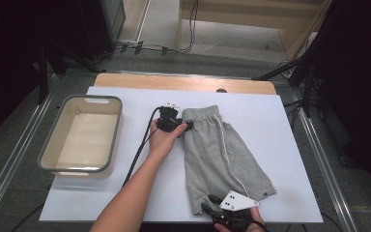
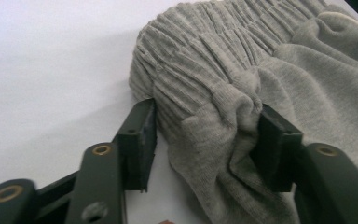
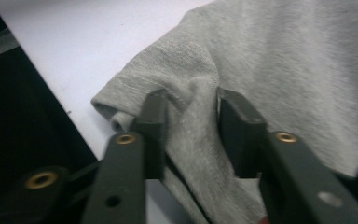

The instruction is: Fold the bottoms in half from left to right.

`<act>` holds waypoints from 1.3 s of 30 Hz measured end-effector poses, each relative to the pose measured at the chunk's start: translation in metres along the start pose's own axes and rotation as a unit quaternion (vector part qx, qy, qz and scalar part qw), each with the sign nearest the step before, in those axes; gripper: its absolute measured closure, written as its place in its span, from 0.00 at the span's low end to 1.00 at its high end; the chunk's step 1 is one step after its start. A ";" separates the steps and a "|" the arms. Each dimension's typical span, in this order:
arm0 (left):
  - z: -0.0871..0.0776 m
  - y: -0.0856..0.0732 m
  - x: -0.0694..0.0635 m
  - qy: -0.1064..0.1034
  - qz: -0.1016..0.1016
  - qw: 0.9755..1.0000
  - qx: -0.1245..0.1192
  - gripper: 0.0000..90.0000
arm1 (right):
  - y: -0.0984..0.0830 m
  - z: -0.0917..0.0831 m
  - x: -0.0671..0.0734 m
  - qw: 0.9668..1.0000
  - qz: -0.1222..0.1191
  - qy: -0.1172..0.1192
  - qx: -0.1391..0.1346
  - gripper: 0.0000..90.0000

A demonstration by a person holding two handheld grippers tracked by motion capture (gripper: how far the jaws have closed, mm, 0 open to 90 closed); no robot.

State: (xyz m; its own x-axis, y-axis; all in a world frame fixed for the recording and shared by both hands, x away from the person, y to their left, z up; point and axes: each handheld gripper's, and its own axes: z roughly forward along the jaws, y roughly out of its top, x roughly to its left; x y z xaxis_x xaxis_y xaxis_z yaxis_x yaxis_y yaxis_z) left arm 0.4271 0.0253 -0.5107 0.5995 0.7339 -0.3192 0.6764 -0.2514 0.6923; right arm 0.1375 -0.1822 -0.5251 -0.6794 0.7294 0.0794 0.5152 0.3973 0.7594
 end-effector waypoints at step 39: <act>-0.041 0.032 0.019 0.022 0.059 0.998 0.013 0.86 | 0.060 0.025 0.035 0.998 -0.039 0.039 -0.038 0.95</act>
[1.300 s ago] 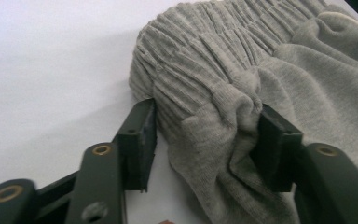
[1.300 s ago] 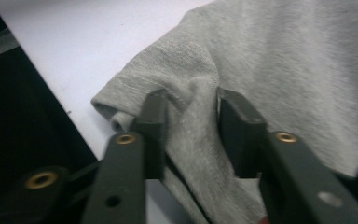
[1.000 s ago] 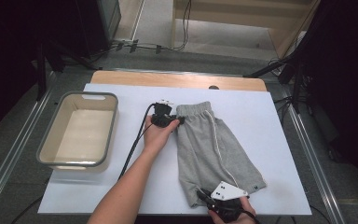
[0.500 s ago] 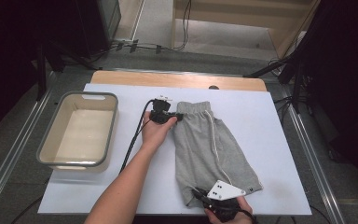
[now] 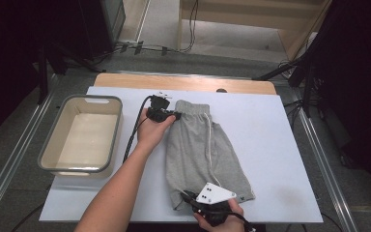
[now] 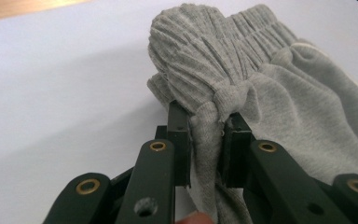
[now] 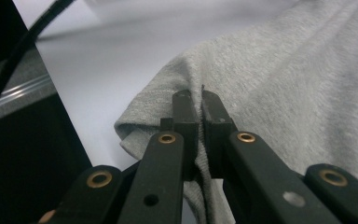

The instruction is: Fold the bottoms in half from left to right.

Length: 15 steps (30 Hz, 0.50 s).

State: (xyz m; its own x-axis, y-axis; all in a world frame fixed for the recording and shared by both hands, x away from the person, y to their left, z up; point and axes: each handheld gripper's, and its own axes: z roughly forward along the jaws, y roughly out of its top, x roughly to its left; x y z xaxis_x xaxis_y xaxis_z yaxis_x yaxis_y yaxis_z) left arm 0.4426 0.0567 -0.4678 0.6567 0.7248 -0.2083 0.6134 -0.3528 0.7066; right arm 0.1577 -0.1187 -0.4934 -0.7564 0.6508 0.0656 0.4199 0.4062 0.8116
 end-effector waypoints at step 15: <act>-0.022 -0.011 -0.006 -0.022 -0.026 0.998 -0.047 0.19 | 0.010 0.007 -0.003 0.999 0.007 0.036 -0.014 0.41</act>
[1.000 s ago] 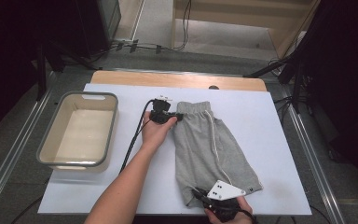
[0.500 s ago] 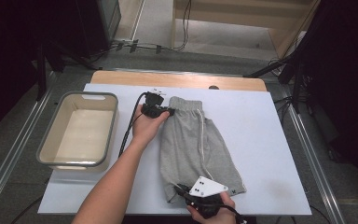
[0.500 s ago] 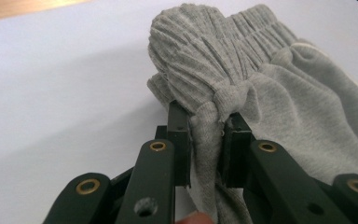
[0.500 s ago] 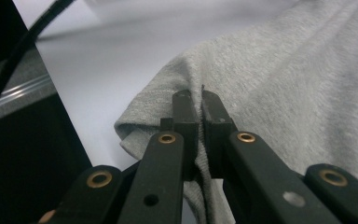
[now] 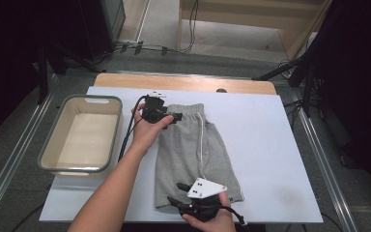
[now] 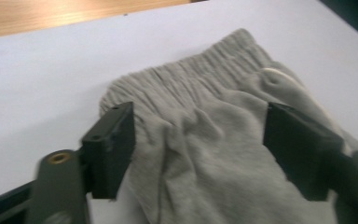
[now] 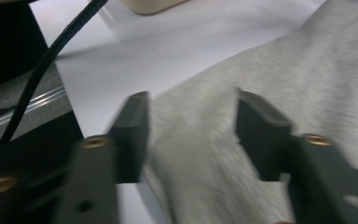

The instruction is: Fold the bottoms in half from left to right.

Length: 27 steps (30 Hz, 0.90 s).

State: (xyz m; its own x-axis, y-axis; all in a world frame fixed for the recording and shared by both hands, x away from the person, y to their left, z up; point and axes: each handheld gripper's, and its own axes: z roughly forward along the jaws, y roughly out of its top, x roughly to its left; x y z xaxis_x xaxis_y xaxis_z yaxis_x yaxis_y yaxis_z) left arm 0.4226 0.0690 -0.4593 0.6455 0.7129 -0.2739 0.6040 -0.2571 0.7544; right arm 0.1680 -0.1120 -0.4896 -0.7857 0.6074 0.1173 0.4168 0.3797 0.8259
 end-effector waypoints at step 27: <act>-0.091 -0.132 -0.078 -0.085 0.050 0.995 0.000 0.00 | -0.079 -0.108 -0.092 0.987 0.115 -0.107 0.024 0.00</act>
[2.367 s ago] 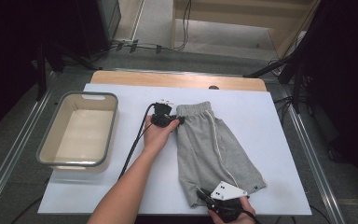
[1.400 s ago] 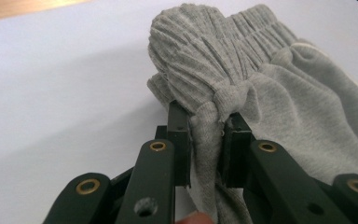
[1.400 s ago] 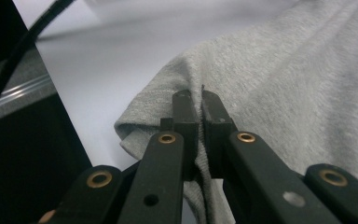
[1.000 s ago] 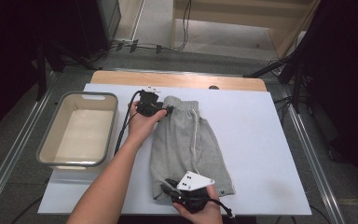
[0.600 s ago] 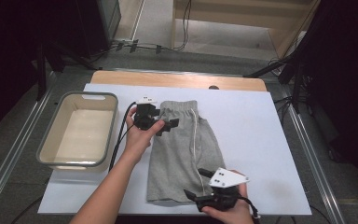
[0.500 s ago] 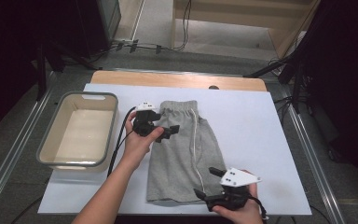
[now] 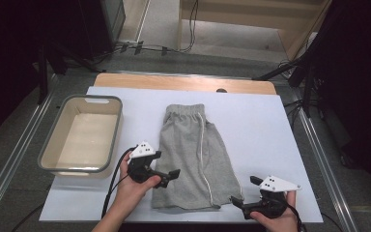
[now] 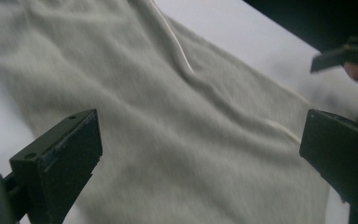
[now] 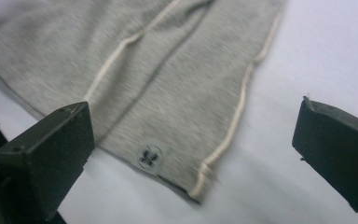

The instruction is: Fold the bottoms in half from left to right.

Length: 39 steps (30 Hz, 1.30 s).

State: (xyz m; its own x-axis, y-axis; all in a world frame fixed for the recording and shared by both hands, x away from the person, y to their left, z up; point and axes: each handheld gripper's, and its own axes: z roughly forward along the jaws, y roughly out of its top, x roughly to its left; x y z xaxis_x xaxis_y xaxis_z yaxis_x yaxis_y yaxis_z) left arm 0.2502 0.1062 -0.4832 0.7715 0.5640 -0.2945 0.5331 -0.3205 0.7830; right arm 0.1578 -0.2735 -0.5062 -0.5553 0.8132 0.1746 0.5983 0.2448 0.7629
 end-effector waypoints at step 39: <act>-0.060 -0.063 -0.020 0.026 -0.014 0.998 0.055 0.98 | -0.019 0.005 0.019 0.999 0.013 -0.017 0.031 0.94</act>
State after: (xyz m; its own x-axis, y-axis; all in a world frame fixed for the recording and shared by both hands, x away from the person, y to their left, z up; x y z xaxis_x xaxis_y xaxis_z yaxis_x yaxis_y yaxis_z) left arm 0.1807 0.1606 -0.4936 0.7376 0.6122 -0.2848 0.5920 -0.3835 0.7089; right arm 0.1388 -0.2600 -0.5204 -0.5199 0.8366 0.1726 0.6472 0.2539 0.7187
